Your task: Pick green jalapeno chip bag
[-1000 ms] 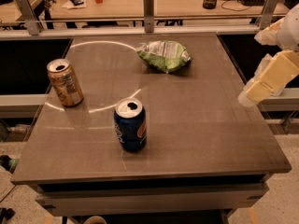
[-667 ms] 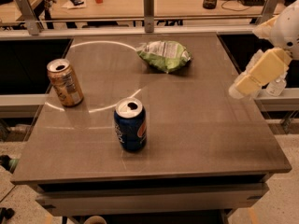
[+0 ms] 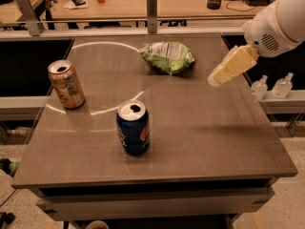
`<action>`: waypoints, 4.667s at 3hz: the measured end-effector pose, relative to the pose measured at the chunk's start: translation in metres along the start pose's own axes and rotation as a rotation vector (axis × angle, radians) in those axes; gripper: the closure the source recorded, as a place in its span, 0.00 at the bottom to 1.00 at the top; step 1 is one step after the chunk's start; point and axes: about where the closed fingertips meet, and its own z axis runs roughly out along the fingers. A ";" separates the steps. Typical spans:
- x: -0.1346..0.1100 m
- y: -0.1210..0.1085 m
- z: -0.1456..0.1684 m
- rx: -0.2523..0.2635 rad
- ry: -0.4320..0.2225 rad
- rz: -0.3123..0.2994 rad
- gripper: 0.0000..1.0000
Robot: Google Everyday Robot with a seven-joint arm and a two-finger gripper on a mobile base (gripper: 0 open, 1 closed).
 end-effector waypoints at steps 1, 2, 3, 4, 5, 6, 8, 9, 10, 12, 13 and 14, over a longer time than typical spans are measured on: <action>-0.007 -0.017 0.036 -0.037 -0.047 0.093 0.00; -0.023 -0.030 0.065 -0.008 -0.106 0.126 0.00; -0.023 -0.030 0.065 -0.008 -0.106 0.126 0.00; -0.022 -0.035 0.069 0.014 -0.109 0.129 0.00; -0.024 -0.045 0.085 0.064 -0.127 0.115 0.00; -0.034 -0.051 0.103 0.074 -0.143 0.114 0.00; -0.060 -0.047 0.139 -0.010 -0.136 0.142 0.00; -0.070 -0.041 0.154 -0.045 -0.138 0.143 0.00; -0.071 -0.042 0.180 -0.070 -0.148 0.139 0.00; -0.071 -0.053 0.218 -0.096 -0.180 0.110 0.00; -0.076 -0.051 0.225 -0.132 -0.194 0.086 0.16; -0.087 -0.050 0.218 -0.147 -0.209 0.034 0.41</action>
Offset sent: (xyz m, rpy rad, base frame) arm 0.1000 0.0358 -0.0420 0.2082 -0.0475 -0.0955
